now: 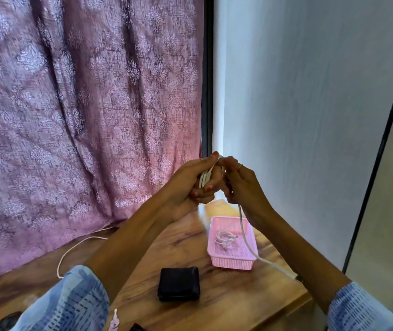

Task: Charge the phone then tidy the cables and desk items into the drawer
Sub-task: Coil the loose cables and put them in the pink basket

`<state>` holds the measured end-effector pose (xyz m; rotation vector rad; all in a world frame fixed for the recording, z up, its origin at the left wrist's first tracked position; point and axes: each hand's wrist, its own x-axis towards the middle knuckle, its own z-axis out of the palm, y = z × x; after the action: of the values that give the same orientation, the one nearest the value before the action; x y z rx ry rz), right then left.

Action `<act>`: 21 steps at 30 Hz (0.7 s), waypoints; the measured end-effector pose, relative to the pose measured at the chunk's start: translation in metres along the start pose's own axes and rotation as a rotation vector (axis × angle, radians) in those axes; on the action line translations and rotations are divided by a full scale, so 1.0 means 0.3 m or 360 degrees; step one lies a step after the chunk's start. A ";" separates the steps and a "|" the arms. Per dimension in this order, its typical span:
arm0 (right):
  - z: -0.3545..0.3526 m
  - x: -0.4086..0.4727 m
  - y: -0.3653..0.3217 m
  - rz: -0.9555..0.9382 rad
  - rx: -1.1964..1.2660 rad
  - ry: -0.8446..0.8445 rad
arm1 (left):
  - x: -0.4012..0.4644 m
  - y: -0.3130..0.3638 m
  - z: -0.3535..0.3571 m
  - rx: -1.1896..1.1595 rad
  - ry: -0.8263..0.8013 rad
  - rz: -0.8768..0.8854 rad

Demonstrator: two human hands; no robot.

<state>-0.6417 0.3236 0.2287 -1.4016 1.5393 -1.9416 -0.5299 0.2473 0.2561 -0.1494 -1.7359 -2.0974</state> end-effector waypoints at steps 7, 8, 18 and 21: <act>0.076 -0.071 0.080 0.0359 -0.0121 -0.0154 | 0.016 -0.015 -0.028 -0.0418 0.0087 0.0177; 0.097 -0.087 0.093 0.0392 -0.0184 -0.0216 | 0.024 -0.014 -0.039 -0.0396 0.0165 0.0226; 0.255 -0.103 0.017 0.0230 -0.1165 -0.0407 | -0.028 -0.076 -0.209 0.1365 0.0460 0.0607; 0.268 -0.121 -0.004 0.0120 -0.1410 -0.0490 | -0.073 -0.116 -0.272 0.1645 0.0351 0.0465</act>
<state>-0.5583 0.3035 0.2079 -1.7836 2.3491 -0.9129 -0.5086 0.1792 0.1991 0.1230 -2.2362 -0.8030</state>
